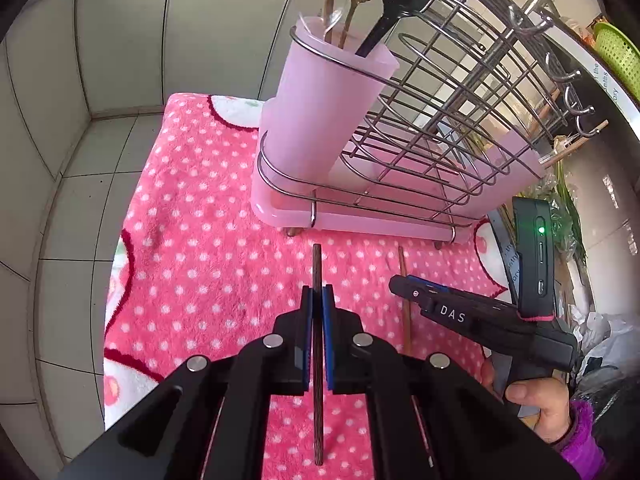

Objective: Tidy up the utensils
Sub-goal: 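Close the left tool on a dark stick while the right tool grasps a wooden chopstick, then raise the dark stick and wooden chopstick with both tools above the pink cup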

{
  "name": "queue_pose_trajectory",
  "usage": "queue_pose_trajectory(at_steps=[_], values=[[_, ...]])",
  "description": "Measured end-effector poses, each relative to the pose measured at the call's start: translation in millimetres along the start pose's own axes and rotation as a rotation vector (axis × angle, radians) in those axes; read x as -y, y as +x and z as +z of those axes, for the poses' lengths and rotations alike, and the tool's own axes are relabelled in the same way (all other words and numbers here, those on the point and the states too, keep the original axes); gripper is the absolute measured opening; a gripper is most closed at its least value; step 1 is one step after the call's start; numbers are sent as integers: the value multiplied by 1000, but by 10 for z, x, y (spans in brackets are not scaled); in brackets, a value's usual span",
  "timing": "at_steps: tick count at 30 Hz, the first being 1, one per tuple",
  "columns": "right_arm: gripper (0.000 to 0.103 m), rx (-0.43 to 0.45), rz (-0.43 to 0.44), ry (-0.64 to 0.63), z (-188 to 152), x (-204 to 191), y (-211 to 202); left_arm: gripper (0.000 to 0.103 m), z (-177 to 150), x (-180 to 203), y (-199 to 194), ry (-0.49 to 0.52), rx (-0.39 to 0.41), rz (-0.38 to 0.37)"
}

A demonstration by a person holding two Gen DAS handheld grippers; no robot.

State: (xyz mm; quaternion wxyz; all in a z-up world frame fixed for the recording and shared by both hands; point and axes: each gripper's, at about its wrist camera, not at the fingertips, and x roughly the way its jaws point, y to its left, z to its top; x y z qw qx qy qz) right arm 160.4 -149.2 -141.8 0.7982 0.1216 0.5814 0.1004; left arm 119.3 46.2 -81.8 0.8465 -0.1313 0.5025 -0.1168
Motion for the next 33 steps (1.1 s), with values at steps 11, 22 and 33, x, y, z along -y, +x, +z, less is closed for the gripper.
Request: queue_pose_trajectory(at_steps=[11, 22, 33], values=[[7, 30, 40, 55, -30, 110, -69, 4, 15, 45, -112, 9, 33, 6], [6, 237, 157, -73, -378, 79, -977, 4, 23, 114, -496, 1, 126, 11], [6, 469, 197, -120, -572, 166, -1784, 4, 70, 248, -968, 15, 279, 17]])
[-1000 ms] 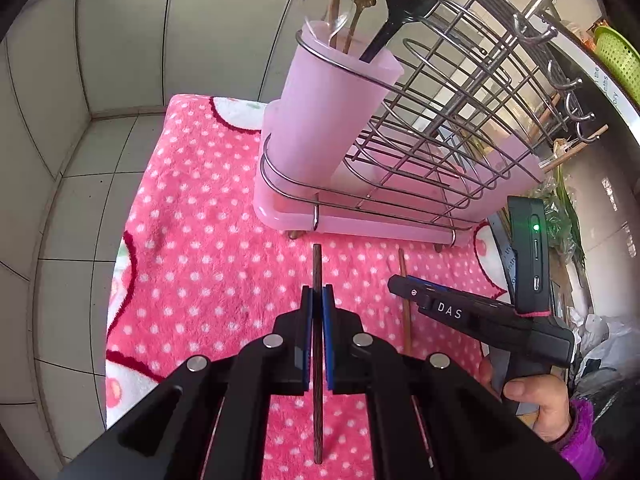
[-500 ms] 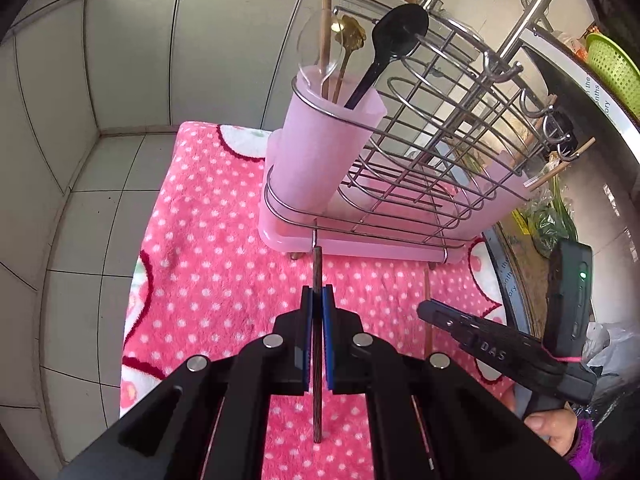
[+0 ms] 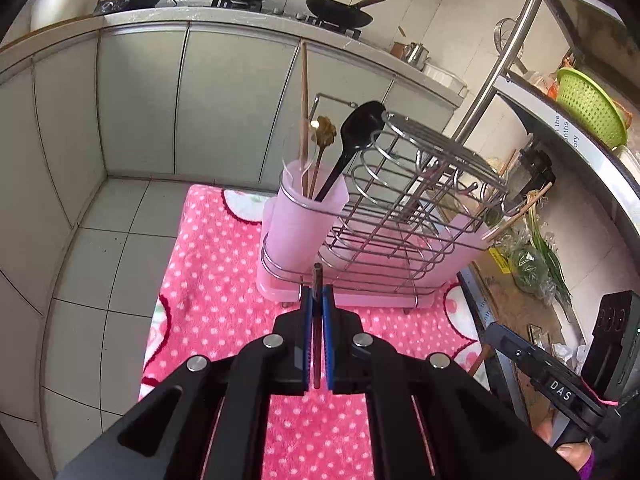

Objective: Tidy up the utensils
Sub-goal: 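Raise the dark stick and wooden chopstick with both tools above the pink cup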

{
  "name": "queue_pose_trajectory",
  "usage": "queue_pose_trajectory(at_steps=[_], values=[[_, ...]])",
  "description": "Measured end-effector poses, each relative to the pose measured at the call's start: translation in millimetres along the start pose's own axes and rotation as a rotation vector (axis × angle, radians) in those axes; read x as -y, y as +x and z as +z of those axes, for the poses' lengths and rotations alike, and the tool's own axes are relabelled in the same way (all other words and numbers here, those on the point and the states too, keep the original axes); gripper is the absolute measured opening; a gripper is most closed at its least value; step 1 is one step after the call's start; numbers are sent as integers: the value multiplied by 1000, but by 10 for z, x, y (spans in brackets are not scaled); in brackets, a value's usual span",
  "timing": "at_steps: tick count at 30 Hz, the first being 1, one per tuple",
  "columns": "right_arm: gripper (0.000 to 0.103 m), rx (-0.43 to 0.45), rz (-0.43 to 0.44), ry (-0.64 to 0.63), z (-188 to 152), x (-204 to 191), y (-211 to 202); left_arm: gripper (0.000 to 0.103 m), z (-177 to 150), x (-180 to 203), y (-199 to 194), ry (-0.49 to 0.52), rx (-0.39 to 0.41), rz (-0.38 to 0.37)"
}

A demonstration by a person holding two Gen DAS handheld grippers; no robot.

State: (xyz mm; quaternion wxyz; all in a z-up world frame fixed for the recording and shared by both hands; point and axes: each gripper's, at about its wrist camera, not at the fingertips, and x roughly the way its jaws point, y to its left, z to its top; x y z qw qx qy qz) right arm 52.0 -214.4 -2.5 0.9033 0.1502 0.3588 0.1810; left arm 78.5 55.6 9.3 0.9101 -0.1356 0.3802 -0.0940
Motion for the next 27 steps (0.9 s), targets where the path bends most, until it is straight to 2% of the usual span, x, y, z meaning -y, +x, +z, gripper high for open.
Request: queue_pose_trajectory(at_steps=[5, 12, 18, 27], values=[[6, 72, 0, -32, 137, -29, -237, 4, 132, 70, -191, 21, 70, 14], [6, 173, -6, -70, 511, -61, -598, 4, 321, 134, -421, 26, 150, 12], [6, 252, -13, -91, 804, -83, -852, 4, 391, 260, -617, 74, 250, 58], [6, 345, -40, -136, 1121, -212, -1213, 4, 517, 391, -856, 106, 329, 51]])
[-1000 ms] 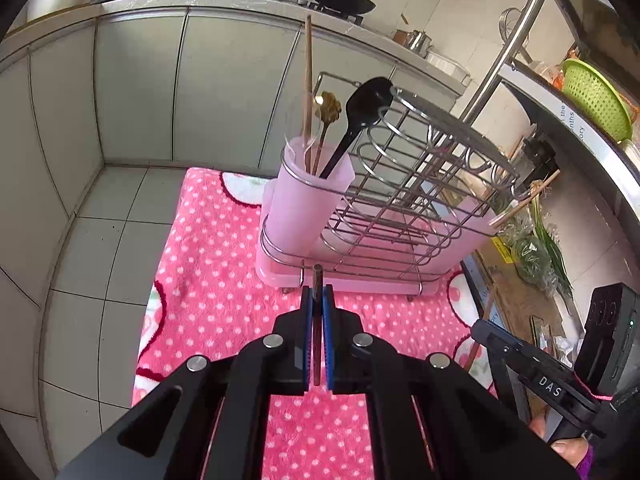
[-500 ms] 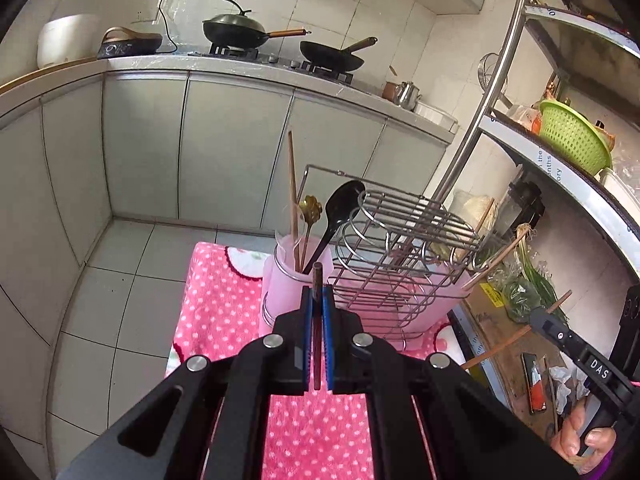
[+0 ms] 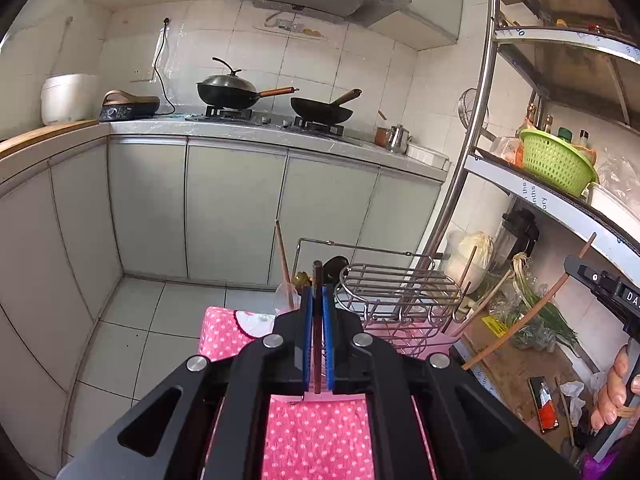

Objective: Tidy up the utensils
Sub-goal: 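Raise the dark stick and wooden chopstick with both tools above the pink cup, then lower the stick and chopstick into the pink cup and open both tools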

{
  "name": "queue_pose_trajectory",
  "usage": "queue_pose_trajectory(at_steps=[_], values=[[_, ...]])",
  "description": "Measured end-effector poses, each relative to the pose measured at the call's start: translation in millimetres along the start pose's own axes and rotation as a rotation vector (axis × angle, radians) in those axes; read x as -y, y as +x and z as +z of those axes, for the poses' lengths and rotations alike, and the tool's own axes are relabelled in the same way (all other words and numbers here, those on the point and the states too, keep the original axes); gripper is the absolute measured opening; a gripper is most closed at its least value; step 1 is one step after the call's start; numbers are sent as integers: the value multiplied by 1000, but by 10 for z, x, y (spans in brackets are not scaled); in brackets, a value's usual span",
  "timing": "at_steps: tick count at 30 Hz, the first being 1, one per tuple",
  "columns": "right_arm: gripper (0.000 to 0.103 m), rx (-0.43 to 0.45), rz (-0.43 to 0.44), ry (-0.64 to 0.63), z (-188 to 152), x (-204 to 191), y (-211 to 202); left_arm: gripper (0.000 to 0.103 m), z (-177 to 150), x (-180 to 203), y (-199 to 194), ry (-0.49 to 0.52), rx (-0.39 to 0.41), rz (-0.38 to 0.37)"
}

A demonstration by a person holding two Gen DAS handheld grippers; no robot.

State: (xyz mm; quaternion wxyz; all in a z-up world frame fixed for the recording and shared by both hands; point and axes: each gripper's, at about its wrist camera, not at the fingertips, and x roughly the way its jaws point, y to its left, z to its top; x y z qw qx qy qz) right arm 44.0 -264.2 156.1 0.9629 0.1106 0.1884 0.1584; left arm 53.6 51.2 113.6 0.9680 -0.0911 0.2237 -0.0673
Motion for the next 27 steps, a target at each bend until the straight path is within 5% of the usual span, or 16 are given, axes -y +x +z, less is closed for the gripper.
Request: queue_pose_trajectory(at_steps=[15, 27], values=[[6, 124, -82, -46, 442, 58, -60, 4, 374, 37, -128, -4, 119, -4], [6, 135, -138, -70, 538, 193, 410, 4, 467, -33, 295, -13, 109, 49]])
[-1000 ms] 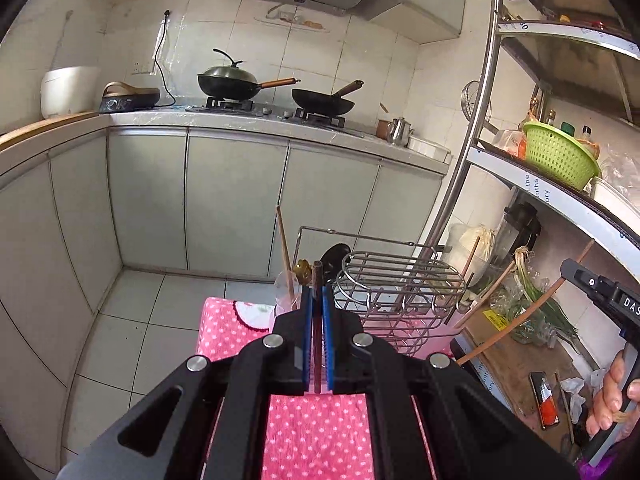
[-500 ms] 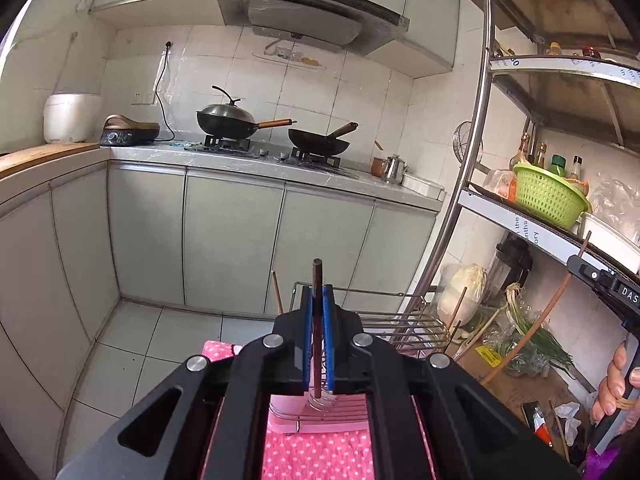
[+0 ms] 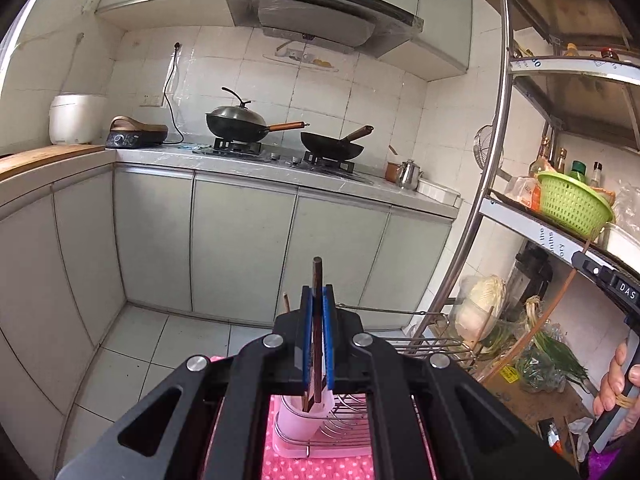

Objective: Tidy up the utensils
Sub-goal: 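Lower the stick and chopstick into the pink cup and open both tools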

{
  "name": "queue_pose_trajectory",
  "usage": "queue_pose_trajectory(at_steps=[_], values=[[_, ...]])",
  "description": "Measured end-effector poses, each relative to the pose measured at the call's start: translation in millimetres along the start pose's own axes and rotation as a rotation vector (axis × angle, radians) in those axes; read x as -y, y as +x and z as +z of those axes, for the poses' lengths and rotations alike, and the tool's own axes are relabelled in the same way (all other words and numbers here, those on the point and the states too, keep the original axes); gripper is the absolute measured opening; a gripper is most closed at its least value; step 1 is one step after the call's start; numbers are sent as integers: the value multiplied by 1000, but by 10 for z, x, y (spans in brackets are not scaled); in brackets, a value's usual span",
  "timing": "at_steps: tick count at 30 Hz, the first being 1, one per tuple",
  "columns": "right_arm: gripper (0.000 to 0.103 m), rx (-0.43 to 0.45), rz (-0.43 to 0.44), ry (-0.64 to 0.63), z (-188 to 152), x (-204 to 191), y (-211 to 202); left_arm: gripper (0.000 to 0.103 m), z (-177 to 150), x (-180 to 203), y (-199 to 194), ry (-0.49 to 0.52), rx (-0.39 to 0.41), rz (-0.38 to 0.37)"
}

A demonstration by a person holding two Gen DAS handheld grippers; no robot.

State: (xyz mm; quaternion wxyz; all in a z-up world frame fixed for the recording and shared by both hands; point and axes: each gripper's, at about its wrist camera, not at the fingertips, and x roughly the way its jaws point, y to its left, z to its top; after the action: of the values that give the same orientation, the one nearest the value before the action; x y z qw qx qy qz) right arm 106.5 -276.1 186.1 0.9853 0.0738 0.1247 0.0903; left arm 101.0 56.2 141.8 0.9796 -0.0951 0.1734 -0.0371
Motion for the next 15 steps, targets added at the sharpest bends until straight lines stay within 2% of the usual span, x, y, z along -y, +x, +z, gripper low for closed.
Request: queue_pose_trajectory(at_steps=[5, 15], values=[[6, -17, -32, -32, -75, -1, 179, 4, -103, 36, 245, 28, -32, 33], [6, -103, -29, -49, -356, 9, 522, 4, -330, 32, 616, 29, -102, 38]])
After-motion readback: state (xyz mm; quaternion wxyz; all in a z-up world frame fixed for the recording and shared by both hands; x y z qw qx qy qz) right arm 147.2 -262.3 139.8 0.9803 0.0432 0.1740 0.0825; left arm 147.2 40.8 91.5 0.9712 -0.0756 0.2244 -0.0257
